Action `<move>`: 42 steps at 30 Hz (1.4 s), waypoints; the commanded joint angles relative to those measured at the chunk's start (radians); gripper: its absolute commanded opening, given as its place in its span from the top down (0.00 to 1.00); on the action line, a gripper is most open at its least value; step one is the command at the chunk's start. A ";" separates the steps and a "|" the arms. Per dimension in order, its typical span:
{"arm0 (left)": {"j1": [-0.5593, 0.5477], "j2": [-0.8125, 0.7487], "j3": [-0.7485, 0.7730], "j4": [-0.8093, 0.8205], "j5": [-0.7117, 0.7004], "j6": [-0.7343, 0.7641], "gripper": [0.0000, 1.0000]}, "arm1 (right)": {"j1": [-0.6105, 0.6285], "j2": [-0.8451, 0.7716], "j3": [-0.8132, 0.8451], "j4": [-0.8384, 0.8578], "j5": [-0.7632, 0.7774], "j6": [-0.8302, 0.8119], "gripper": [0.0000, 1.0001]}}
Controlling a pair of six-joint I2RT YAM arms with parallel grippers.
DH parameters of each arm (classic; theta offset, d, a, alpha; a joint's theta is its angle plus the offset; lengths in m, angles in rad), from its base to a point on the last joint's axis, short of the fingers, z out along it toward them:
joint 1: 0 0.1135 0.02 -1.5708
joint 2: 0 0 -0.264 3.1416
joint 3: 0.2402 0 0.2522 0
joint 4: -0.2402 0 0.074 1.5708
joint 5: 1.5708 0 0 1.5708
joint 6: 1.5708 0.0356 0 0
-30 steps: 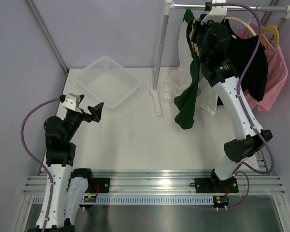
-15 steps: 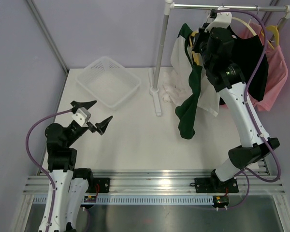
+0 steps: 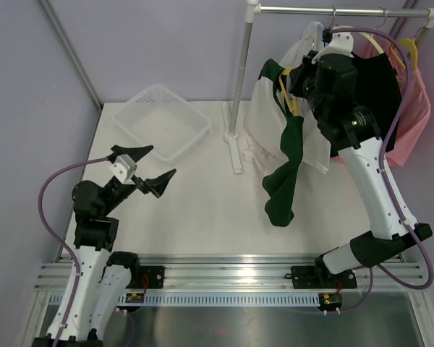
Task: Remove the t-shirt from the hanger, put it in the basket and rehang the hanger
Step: Grab a hanger with a tshirt on it with the right arm, then remove the tshirt from the hanger
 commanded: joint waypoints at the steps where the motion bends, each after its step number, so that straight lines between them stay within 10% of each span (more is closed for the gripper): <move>1: -0.125 0.083 0.085 0.020 -0.155 0.043 0.01 | 0.022 -0.063 -0.073 0.091 -0.061 0.044 1.00; 7: -0.472 0.273 0.210 -0.011 -0.417 0.201 0.01 | 0.036 -0.132 -0.367 0.314 -0.087 0.040 1.00; 14: -0.620 0.419 0.181 0.130 -0.494 0.290 0.04 | 0.051 -0.223 -0.555 0.416 -0.108 0.022 1.00; 42: -0.736 0.232 -0.115 0.360 -0.531 0.344 0.01 | 0.393 -0.109 -0.711 0.977 -0.219 -0.198 1.00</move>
